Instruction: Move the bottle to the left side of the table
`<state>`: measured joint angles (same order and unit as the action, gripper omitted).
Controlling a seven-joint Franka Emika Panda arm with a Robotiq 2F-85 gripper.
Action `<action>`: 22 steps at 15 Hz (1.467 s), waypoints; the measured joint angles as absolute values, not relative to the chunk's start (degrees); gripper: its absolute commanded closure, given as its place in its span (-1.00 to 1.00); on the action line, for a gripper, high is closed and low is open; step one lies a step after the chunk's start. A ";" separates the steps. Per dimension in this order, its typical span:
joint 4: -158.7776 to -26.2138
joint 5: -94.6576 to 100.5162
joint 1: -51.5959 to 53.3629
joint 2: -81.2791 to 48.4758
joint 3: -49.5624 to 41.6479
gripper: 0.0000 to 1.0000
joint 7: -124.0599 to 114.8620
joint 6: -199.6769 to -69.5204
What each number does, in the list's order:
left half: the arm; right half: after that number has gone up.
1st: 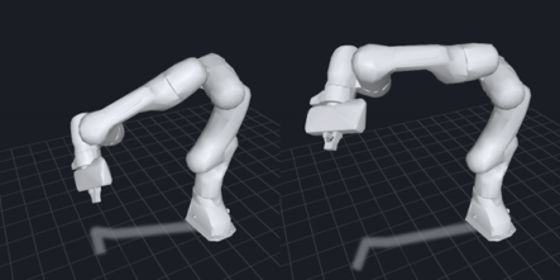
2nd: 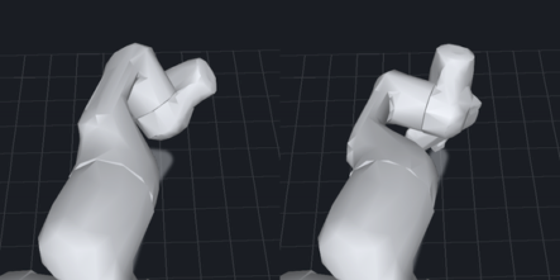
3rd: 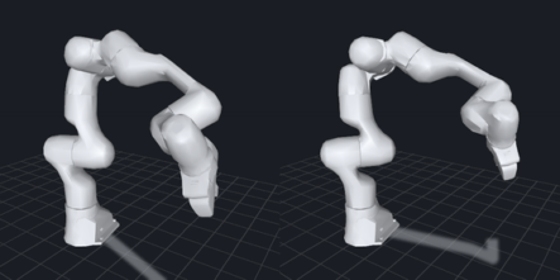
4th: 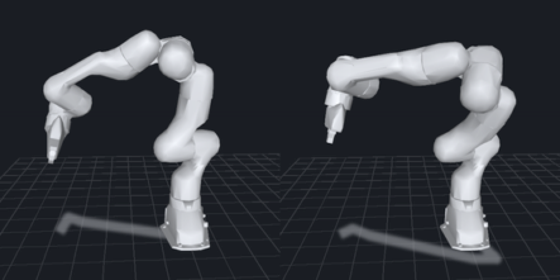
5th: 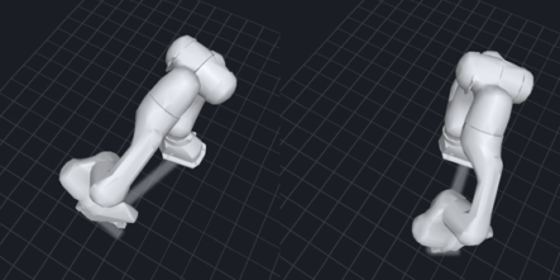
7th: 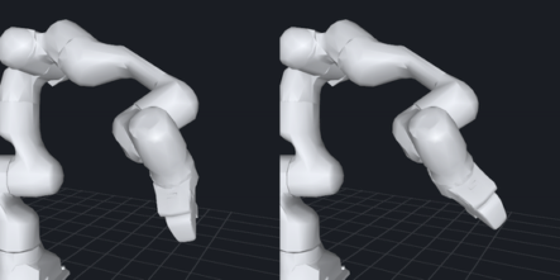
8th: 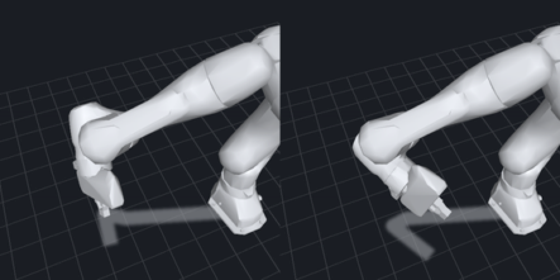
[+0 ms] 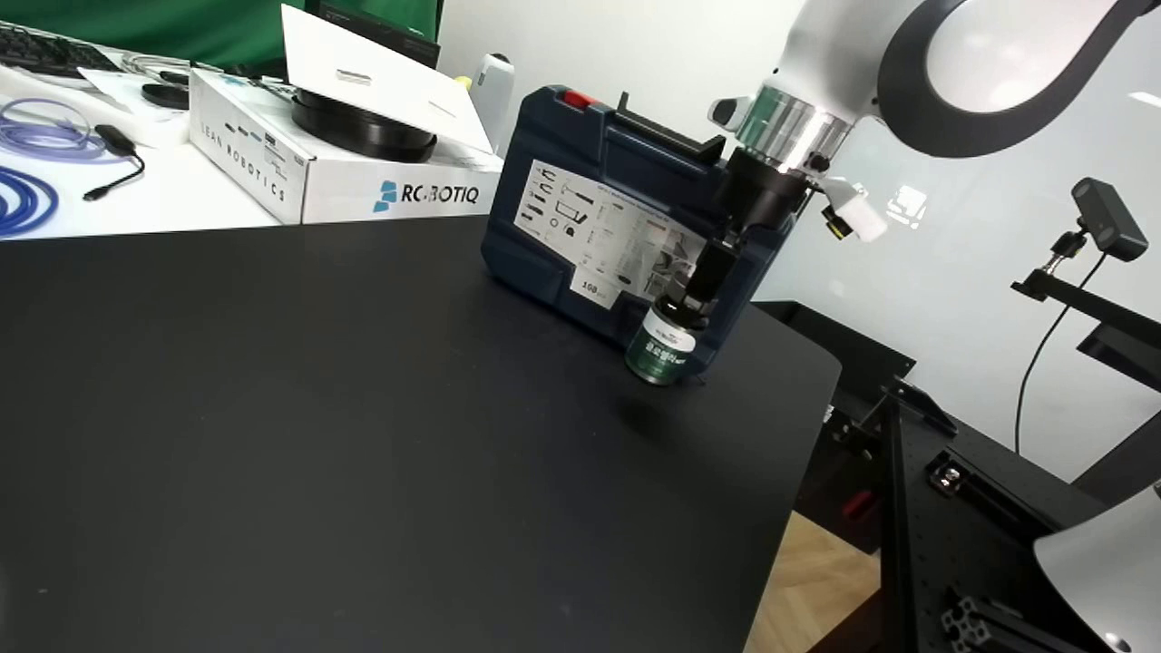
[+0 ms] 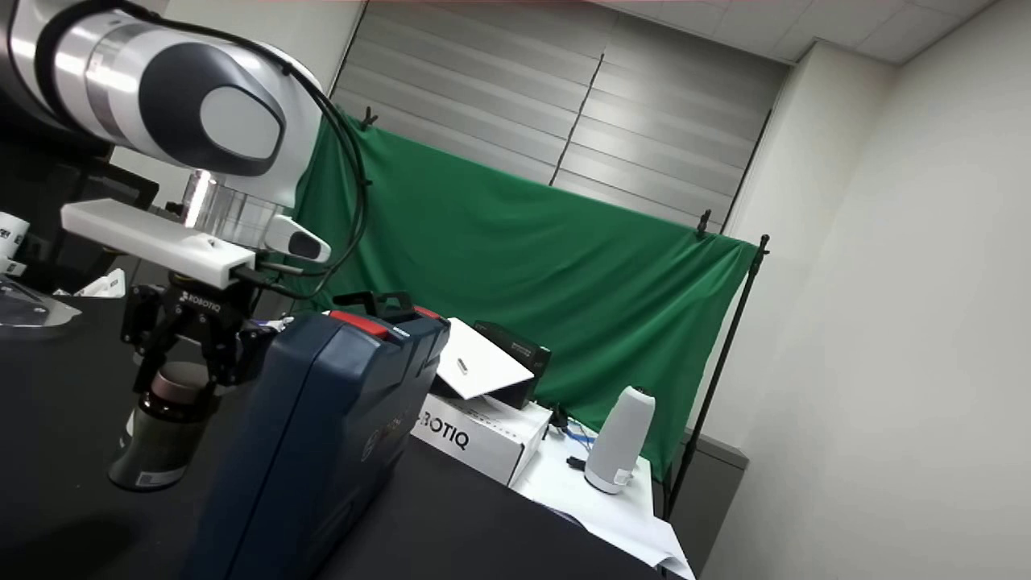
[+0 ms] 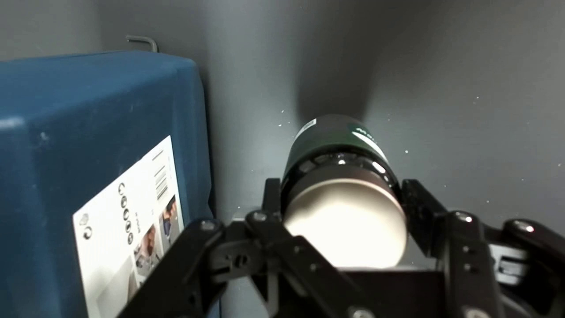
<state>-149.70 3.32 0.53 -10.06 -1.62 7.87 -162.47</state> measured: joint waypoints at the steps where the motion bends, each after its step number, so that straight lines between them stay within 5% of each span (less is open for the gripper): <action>1: -149.70 3.32 0.52 -10.07 -1.62 -0.37 7.87 -162.47; 5: -149.70 3.30 0.45 -10.08 -1.57 -0.37 7.87 -162.47; 6: -149.70 3.30 0.45 -10.08 -1.56 0.13 7.87 -162.47; 22: -149.61 4.25 1.97 -15.47 0.56 0.13 8.88 -168.47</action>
<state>-149.61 4.25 1.97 -15.47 0.56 8.88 -168.47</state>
